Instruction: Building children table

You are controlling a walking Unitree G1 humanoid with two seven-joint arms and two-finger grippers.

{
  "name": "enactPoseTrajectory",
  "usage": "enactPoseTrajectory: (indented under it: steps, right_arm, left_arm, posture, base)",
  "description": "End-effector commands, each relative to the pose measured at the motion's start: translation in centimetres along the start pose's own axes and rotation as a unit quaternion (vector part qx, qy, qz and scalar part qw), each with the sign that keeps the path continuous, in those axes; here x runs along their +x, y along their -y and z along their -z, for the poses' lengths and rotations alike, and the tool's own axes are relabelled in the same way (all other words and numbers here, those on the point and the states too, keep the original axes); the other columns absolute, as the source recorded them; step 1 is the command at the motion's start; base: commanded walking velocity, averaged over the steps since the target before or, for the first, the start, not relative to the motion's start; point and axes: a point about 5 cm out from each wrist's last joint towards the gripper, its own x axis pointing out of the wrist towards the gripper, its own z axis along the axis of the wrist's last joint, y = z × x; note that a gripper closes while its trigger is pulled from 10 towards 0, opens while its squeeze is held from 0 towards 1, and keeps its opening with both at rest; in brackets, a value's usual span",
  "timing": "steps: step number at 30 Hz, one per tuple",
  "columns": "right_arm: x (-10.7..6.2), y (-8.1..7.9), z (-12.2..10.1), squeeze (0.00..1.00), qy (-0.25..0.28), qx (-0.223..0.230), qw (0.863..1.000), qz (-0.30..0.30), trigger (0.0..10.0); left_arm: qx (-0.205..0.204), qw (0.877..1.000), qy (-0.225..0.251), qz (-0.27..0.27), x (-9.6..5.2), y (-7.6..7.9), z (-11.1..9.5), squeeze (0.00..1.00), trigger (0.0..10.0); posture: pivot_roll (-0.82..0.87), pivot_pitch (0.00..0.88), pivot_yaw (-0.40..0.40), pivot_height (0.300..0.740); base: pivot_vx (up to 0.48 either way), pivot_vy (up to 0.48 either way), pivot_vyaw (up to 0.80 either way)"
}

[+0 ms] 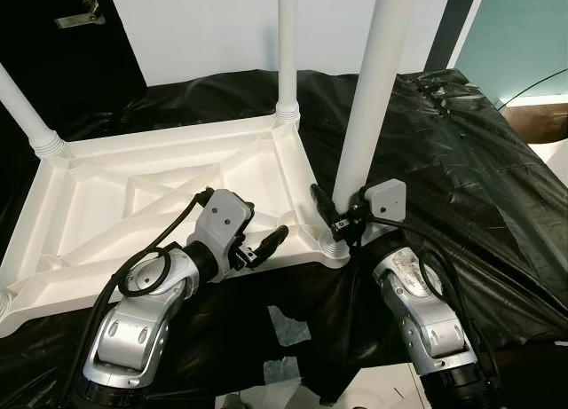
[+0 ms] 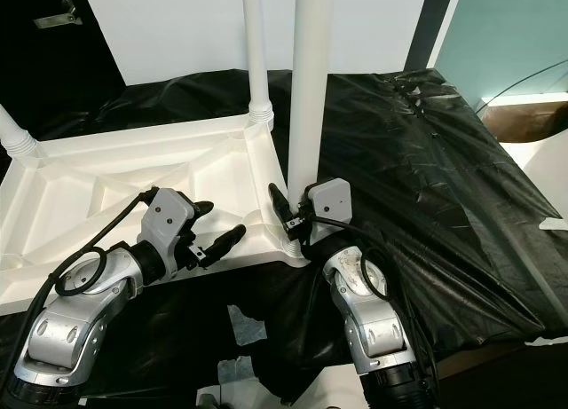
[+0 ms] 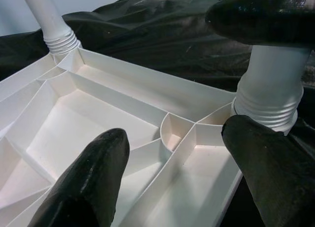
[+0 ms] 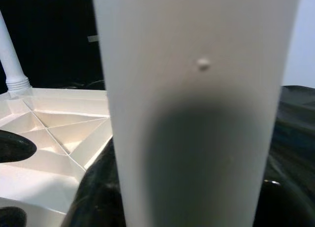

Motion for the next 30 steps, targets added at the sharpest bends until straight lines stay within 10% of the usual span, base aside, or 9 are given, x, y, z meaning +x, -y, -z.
enactPoseTrajectory:
  steps: [1, 2, 3, 4, 14, 15, 30]
  right_arm:
    - [-1.1, 1.1, 2.7, 0.0, -0.07, 0.012, 0.997, 0.036, 10.0]
    - [-1.2, 1.2, 2.6, 0.55, -0.067, 0.013, 0.997, 0.035, 10.0]
    - [-1.2, 1.2, 2.6, 0.55, -0.067, 0.013, 0.997, 0.035, 10.0]
    - [-1.2, 1.3, 2.5, 1.0, -0.064, 0.016, 0.997, 0.028, 10.0]
    - [-0.9, 2.0, 1.6, 0.98, -0.046, 0.019, 0.998, -0.041, 10.0]
    - [-0.7, 2.2, 1.5, 0.0, -0.044, 0.017, 0.997, -0.067, 10.0]
    - [1.1, 3.5, 1.2, 0.0, -0.072, 0.005, 0.962, -0.263, 10.0]
  left_arm:
    - [-0.004, 1.0, -0.009, -0.006, 0.1, 0.0, 0.2, 0.0, 10.0]
    - [-0.004, 1.0, -0.01, -0.005, 0.1, 0.1, 0.3, 0.0, 10.0]
    - [-0.004, 1.0, -0.01, -0.005, 0.1, 0.1, 0.3, 0.0, 10.0]
    - [-0.004, 1.0, -0.01, -0.005, 0.1, 0.1, 0.3, 0.0, 10.0]
    - [-0.008, 1.0, -0.009, -0.005, 0.2, 0.3, 0.2, 0.0, 10.0]
    - [-0.01, 1.0, -0.008, -0.004, 0.2, 0.4, 0.3, 0.0, 10.0]
    - [-0.024, 0.999, -0.032, -0.023, 0.8, 2.6, 2.9, 0.0, 10.0]
  posture:
    - [0.12, 0.072, 0.018, 0.74]
    - [0.12, 0.072, 0.018, 0.74]
    - [0.12, 0.072, 0.018, 0.74]
    - [0.12, 0.078, 0.016, 0.74]
    - [0.12, 0.083, 0.014, 0.74]
    - [0.12, 0.084, 0.013, 0.74]
    - [0.13, 0.073, 0.0, 0.74]
  base:
    - [0.0, 0.0, 0.0]
    - [0.0, 0.0, 0.0]
    - [0.0, 0.0, 0.0]
    - [0.0, 0.0, 0.0]
    - [0.0, 0.0, 0.0]
    - [0.0, 0.0, 0.0]
    - [0.0, 0.0, 0.0]
